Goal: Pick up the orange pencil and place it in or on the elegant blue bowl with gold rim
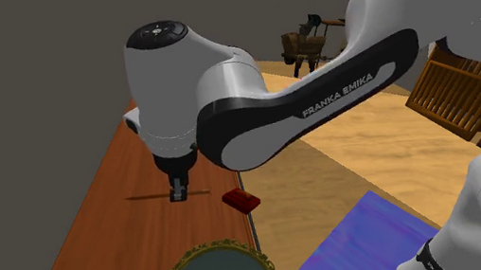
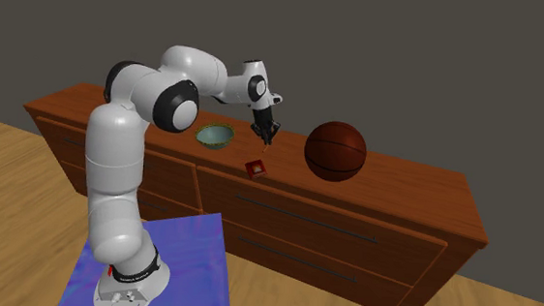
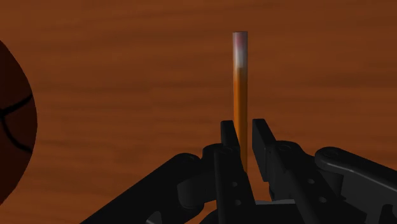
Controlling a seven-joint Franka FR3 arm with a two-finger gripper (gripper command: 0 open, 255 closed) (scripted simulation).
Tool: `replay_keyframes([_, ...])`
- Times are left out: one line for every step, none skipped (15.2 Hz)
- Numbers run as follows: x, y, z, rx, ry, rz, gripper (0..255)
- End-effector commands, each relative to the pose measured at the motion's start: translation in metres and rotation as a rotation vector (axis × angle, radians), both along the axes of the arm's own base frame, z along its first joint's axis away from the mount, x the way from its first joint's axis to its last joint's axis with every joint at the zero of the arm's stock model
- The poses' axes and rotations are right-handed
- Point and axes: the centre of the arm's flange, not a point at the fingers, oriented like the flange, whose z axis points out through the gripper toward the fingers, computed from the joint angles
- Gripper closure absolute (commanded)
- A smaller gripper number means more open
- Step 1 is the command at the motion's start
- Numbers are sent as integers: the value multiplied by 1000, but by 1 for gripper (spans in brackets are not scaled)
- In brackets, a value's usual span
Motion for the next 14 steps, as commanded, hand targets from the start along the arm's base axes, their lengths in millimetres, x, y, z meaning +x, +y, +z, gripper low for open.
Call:
replay_keyframes([0, 0, 12, 0, 1, 0, 255])
replay_keyframes([0, 0, 17, 0, 1, 0, 255])
replay_keyframes([0, 0, 23, 0, 1, 0, 255])
replay_keyframes([0, 0, 28, 0, 1, 0, 255])
replay_keyframes([0, 0, 33, 0, 1, 0, 255])
replay_keyframes([0, 0, 38, 0, 1, 0, 255])
replay_keyframes([0, 0, 44, 0, 1, 0, 255])
replay_keyframes([0, 0, 49, 0, 1, 0, 255])
replay_keyframes([0, 0, 54, 0, 1, 0, 255])
replay_keyframes([0, 0, 59, 0, 1, 0, 255])
replay_keyframes([0, 0, 65, 0, 1, 0, 255])
replay_keyframes([0, 0, 70, 0, 1, 0, 255])
replay_keyframes([0, 0, 75, 0, 1, 0, 255])
replay_keyframes([0, 0, 81, 0, 1, 0, 255])
